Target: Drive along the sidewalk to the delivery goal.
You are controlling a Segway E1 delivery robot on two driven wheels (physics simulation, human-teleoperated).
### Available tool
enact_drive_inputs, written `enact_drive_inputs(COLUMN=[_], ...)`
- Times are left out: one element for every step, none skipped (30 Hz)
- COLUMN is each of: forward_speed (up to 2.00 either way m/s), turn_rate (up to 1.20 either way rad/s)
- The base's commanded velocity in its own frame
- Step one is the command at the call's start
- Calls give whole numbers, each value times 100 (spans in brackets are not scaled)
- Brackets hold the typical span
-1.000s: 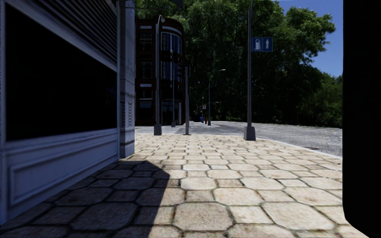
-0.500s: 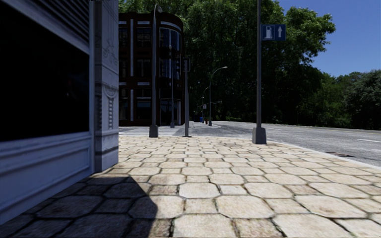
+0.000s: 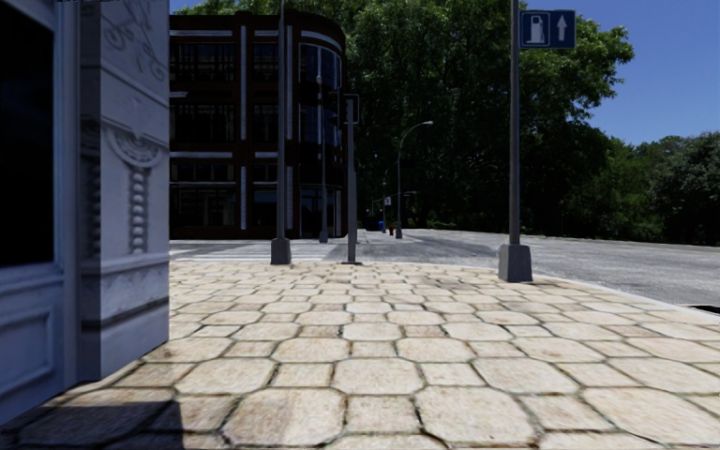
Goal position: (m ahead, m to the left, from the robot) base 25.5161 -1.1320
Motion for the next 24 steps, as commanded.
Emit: enact_drive_inputs(forward_speed=[200,200,200,200,200,200,200,200,200,200,200,200,200,200,198,193,192,192,192,191,189,186,184,183], turn_rate=[0,0,0,0,0,0,0,0,0,0,0,0,0,0,0,0,0,0,0,0,0,0,0,0])
